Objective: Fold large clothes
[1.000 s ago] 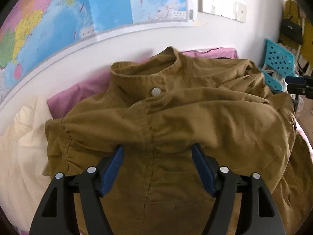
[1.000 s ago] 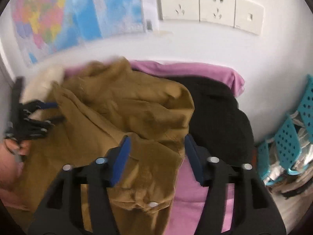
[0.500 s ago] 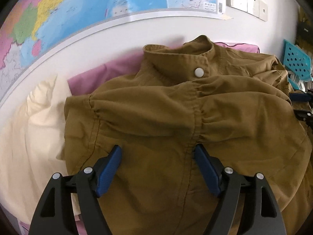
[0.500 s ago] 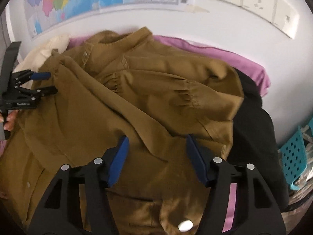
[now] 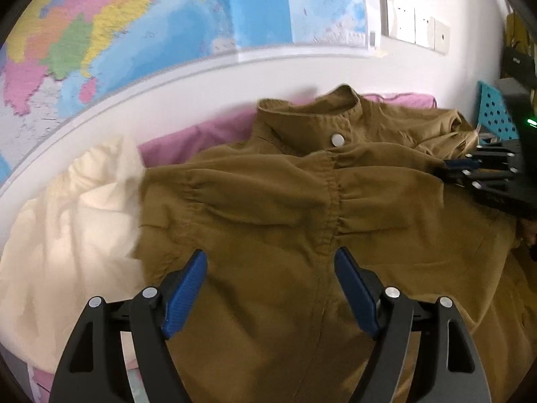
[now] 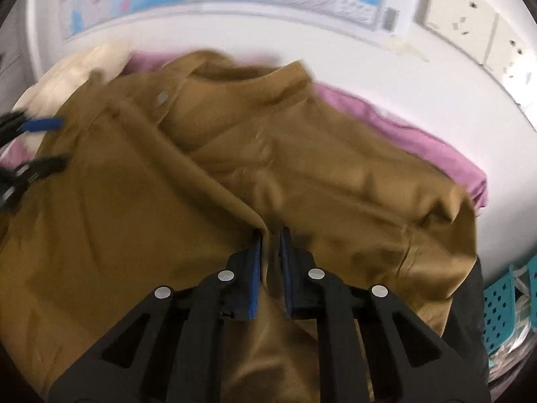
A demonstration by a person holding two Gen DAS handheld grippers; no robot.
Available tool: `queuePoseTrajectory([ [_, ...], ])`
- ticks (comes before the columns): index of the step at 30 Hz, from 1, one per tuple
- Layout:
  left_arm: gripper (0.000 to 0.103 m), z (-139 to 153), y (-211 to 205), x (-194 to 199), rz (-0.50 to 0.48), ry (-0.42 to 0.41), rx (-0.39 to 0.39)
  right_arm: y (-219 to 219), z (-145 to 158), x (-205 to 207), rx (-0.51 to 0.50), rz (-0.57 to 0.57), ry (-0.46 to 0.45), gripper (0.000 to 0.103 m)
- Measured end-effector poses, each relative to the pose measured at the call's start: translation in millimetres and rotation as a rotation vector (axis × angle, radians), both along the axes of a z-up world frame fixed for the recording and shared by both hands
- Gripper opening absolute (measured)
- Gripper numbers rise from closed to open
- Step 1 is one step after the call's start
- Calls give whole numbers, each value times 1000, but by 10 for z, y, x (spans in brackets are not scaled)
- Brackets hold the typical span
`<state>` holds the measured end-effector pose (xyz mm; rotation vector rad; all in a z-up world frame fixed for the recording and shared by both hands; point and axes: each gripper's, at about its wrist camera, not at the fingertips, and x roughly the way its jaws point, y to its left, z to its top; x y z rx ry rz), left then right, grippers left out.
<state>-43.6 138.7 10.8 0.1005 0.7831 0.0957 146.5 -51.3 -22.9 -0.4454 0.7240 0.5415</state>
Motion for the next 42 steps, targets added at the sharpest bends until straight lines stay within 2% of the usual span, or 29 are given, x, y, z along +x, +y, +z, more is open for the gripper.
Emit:
queuePoseTrajectory([
  [4,76,11,228,-167,44,1,-14,12,-42,36,-44,19,10,13],
  [6,76,-5,365,-282,63,9,-56,-75,107,-24,36,20,6,26],
  [7,76,-15,409,-329,66,13,-67,-121,185,-62,89,37,5,43],
  [8,76,-25,454,-396,68,15,-73,-125,246,-97,118,58,1,53],
  [12,78,-86,561,-608,43,35,-141,148,319,-230,88,160,-26,53],
  [16,80,-201,587,-675,30,73,-185,618,232,-242,19,248,-49,53],
  [17,80,-255,598,-677,21,94,-212,692,212,-212,8,253,-51,49],
  [18,75,-299,606,-666,19,110,-225,812,162,-174,-11,265,-44,40],
  [19,68,-374,612,-659,6,138,-246,913,109,-119,-28,269,-14,23],
  [21,56,-417,633,-687,15,138,-244,1037,47,-48,-38,261,20,9],
  [22,51,-402,646,-710,16,126,-244,1065,50,-51,-37,257,19,7],
  [23,42,-382,660,-726,18,118,-247,1097,70,-48,-28,254,22,7],
  [24,29,-350,695,-748,31,114,-258,1112,112,-74,-3,260,18,7],
  [26,14,-302,786,-785,70,112,-266,1125,232,-150,61,297,6,6],
  [27,11,-283,865,-807,84,110,-306,1140,266,-168,67,297,-2,6],
  [29,10,-253,924,-853,99,94,-319,1200,274,-153,76,303,5,5],
  [31,10,-253,939,-908,102,85,-308,1283,151,-55,34,280,32,6],
  [32,10,-264,961,-923,109,88,-328,1319,66,-38,17,271,44,6],
  [35,30,-279,1020,-950,143,105,-338,1305,-23,24,28,249,75,14],
  [36,31,-254,1000,-978,136,91,-317,1288,-8,16,37,246,73,18],
  [37,31,-223,979,-987,134,80,-301,1217,42,-24,61,243,70,27],
  [38,35,-180,943,-1010,130,63,-278,1092,141,-92,96,242,52,44],
  [39,44,-124,884,-1039,117,42,-253,1010,208,-153,105,235,22,54],
  [40,47,-71,833,-1060,105,20,-233,869,296,-244,108,234,-11,63],
  [42,57,26,705,-1077,75,-22,-182,581,399,-374,115,217,-28,59],
])
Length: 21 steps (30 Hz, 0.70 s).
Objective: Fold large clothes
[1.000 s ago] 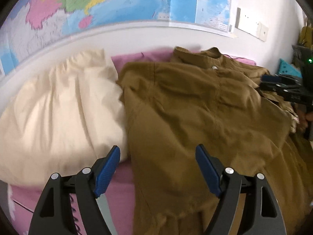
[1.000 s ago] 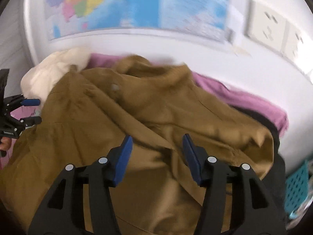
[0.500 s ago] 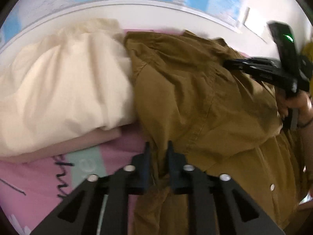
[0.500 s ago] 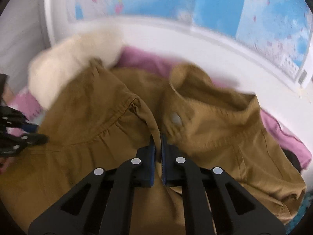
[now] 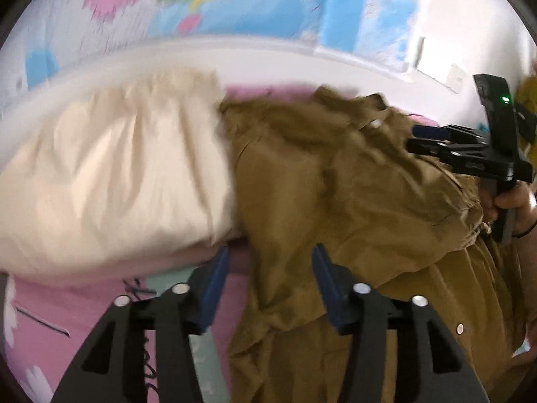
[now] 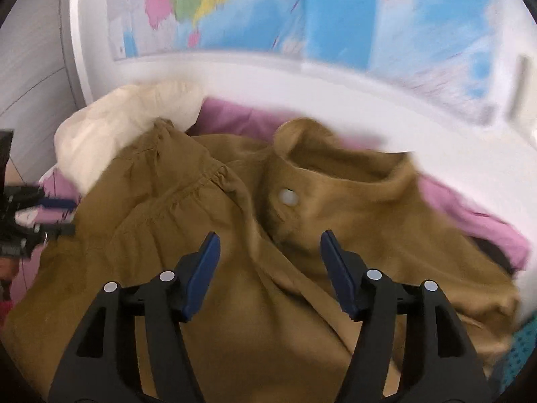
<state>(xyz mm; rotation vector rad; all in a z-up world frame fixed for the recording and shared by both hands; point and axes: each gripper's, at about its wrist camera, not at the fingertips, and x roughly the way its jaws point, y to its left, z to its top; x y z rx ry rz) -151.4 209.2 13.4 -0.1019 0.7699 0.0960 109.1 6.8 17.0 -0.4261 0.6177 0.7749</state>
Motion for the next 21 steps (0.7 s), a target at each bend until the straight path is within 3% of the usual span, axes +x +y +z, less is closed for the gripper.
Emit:
queuePoseTrajectory([
  [4,59,50,-212,91,-60,-39,57,-682,-49,-175,33,-81,67,48],
  [7,59,-76,-276,239,-100,-1,53,-958,-310,-231,-67,-163,80,35],
  [9,59,-227,-271,355,-67,49,96,-1086,-491,-181,-134,-236,66,22],
  [10,59,-319,-254,414,-58,81,99,-1152,-560,-112,-106,-260,101,9],
  [12,59,-421,-171,472,-48,91,35,-1237,-617,-4,-26,-270,164,9],
  [15,57,-402,-106,480,-16,91,-1,-1269,-548,-44,16,-280,169,12],
  [16,57,-381,-114,460,-5,93,3,-1272,-485,-119,25,-275,144,22],
  [17,57,-356,-125,434,7,91,11,-1301,-404,-214,37,-273,115,39],
  [18,59,-310,-141,372,12,76,14,-1366,-324,-304,57,-274,96,47],
  [19,60,-279,-143,316,10,64,14,-1396,-284,-335,73,-271,92,53],
  [21,63,-196,-162,144,-5,33,23,-1560,-147,-510,118,-258,91,51],
])
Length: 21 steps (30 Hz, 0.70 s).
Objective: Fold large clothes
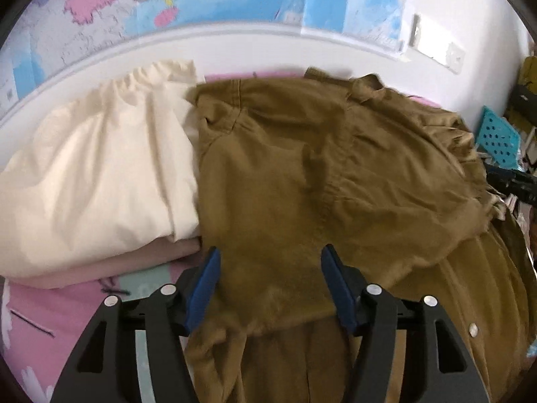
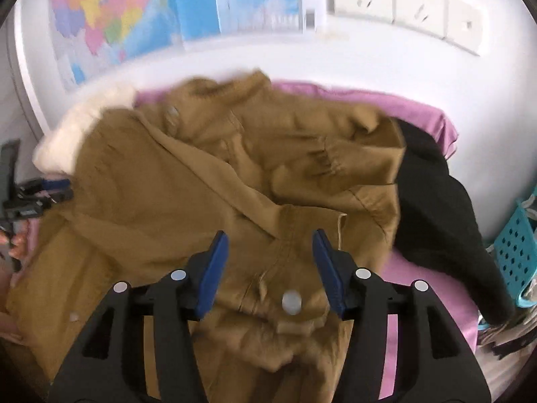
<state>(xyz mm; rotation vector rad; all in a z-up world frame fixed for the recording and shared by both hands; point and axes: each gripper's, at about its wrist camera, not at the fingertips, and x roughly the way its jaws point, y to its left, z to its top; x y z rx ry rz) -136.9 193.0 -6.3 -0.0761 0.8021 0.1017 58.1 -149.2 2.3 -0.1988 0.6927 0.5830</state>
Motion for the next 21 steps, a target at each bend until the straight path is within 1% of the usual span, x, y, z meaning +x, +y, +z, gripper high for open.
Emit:
queuePoseTrajectory([
  [1,65,27,-16,-70,-3,-14,4,-56,33,-74,11,3,2,51],
  [3,70,95,-36,-282,-14,-39,1,-143,50,-218,22,13,14,51],
  [6,74,125,26,-542,-2,-59,-11,-181,-34,-338,-26,24,12,49],
  [8,77,108,68,-684,12,-51,-29,-189,-157,-351,-52,19,33,42],
  [10,77,61,78,-737,28,-36,-32,-178,-318,-306,-76,-3,59,38],
  [12,77,-5,104,-821,46,-15,-47,-151,-432,-256,-121,-34,45,33],
  [13,77,-31,119,-856,53,-8,-52,-136,-468,-229,-133,-43,41,26],
  [15,77,-73,125,-929,63,1,-65,-94,-502,-206,-153,-49,17,24],
  [18,77,-123,159,-1031,85,2,-80,-57,-481,-249,-181,-49,0,25],
  [19,77,-130,173,-1054,86,2,-91,-83,-445,-274,-170,-51,5,30],
  [20,77,-140,188,-1073,80,7,-109,-144,-394,-302,-130,-55,20,37],
  [21,78,-154,189,-1097,68,16,-125,-198,-355,-325,-91,-51,38,41],
])
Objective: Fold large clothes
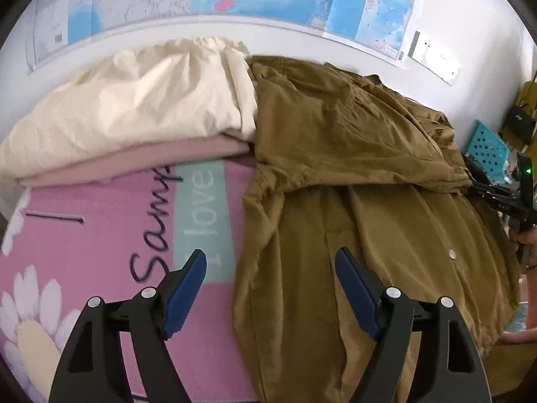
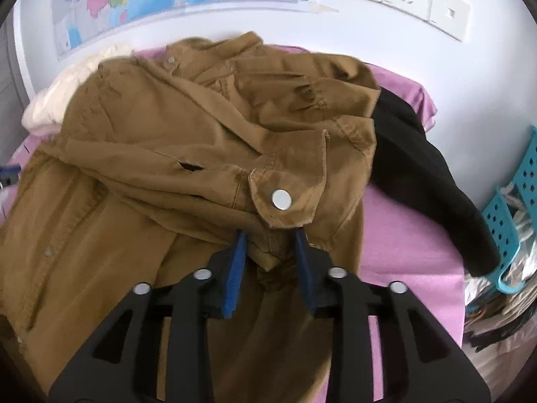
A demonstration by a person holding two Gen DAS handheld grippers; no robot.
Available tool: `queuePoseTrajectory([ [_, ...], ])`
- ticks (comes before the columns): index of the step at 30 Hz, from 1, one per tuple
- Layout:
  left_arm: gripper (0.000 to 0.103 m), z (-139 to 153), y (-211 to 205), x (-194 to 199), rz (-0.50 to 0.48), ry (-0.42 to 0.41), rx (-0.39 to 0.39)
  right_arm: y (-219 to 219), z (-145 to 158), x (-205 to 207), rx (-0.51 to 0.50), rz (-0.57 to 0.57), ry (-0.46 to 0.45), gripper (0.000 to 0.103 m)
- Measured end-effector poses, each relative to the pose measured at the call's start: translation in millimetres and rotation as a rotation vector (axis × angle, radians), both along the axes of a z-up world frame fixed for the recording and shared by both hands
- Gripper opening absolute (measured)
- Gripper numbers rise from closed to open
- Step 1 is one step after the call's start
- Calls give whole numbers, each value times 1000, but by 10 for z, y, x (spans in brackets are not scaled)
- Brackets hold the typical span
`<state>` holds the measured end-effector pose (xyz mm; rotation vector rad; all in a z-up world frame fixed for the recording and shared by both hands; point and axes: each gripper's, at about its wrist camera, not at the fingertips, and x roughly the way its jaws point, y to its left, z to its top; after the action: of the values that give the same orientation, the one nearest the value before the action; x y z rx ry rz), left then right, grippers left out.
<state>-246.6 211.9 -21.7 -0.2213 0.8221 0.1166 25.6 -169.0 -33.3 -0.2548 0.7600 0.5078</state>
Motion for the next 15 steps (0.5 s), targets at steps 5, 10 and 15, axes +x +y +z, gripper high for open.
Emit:
queuePoseTrajectory([
  [5,80,-41,-15,-127,-36,12,-39,-420,106,-234,180,-11,109,65],
  [10,80,-118,38,-304,-36,26,-101,-843,9,-564,297,-34,213,75],
  [15,81,-190,48,-459,-70,40,-194,-1095,-209,-844,381,-49,299,77],
])
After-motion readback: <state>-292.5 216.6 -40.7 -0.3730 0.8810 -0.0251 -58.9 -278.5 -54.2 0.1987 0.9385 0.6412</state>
